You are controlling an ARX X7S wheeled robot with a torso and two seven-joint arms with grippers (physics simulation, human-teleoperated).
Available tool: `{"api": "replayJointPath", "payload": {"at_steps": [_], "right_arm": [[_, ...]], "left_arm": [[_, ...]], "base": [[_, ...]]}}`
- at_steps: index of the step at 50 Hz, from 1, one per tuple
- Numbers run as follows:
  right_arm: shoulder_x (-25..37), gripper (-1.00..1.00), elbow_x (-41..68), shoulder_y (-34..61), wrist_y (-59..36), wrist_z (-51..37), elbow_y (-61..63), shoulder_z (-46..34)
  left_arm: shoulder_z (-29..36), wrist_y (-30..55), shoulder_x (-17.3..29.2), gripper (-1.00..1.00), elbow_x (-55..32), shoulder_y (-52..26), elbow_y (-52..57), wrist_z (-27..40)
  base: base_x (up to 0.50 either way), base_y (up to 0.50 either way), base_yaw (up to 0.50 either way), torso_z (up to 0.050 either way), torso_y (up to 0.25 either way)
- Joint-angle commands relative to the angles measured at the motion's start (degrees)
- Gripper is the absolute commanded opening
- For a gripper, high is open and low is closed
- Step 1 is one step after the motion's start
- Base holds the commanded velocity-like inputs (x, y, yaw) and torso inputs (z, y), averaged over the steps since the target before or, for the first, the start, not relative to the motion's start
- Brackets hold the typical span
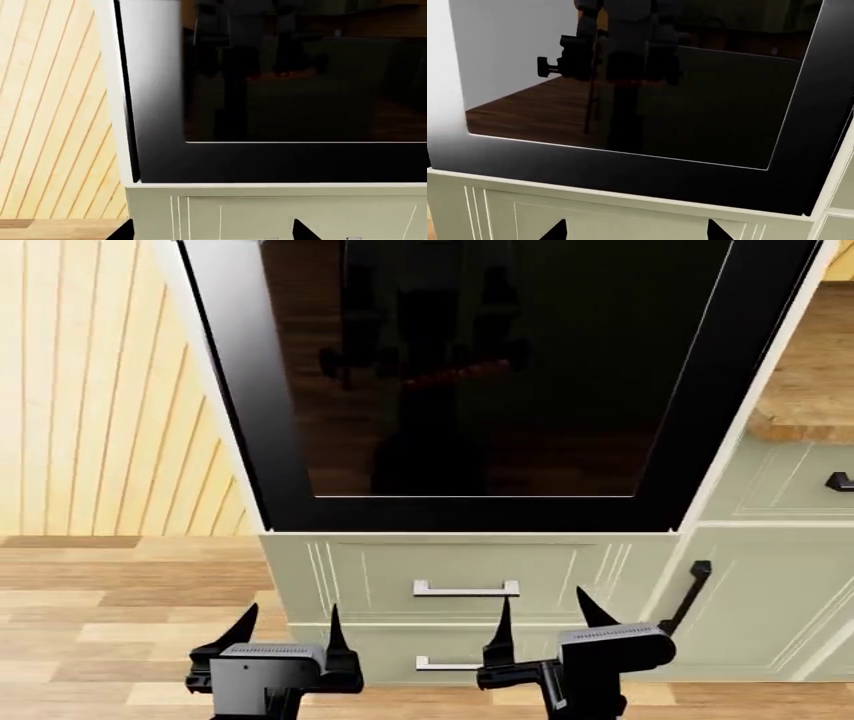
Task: Open the oven door
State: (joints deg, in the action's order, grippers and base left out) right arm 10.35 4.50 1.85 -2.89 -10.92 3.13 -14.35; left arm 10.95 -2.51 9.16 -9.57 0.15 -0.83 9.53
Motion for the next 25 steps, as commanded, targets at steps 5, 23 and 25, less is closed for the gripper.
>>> {"api": "replayJointPath", "payload": {"at_steps": [5,23,25], "right_arm": [[0.3,1.0,0.5,0.3,0.5,-0.5,-0.4,-0.2],[0.5,1.0,1.2,-0.1,0.9,-1.3,-0.4,-0.6],[0.6,1.0,1.3,-0.2,0.9,-1.3,-0.4,-0.6]], "left_arm": [[0.7,-0.4,0.4,1.0,-0.2,-0.4,-0.6,0.3],[1.2,-0.5,1.1,1.0,-0.7,0.1,-0.4,0.8],[1.2,-0.5,1.1,1.0,-0.8,0.1,-0.4,0.9]], "base": [[0.0,0.5,0.0,0.0,0.0],[0.0,0.5,0.0,0.0,0.0],[0.0,0.5,0.0,0.0,0.0]]}}
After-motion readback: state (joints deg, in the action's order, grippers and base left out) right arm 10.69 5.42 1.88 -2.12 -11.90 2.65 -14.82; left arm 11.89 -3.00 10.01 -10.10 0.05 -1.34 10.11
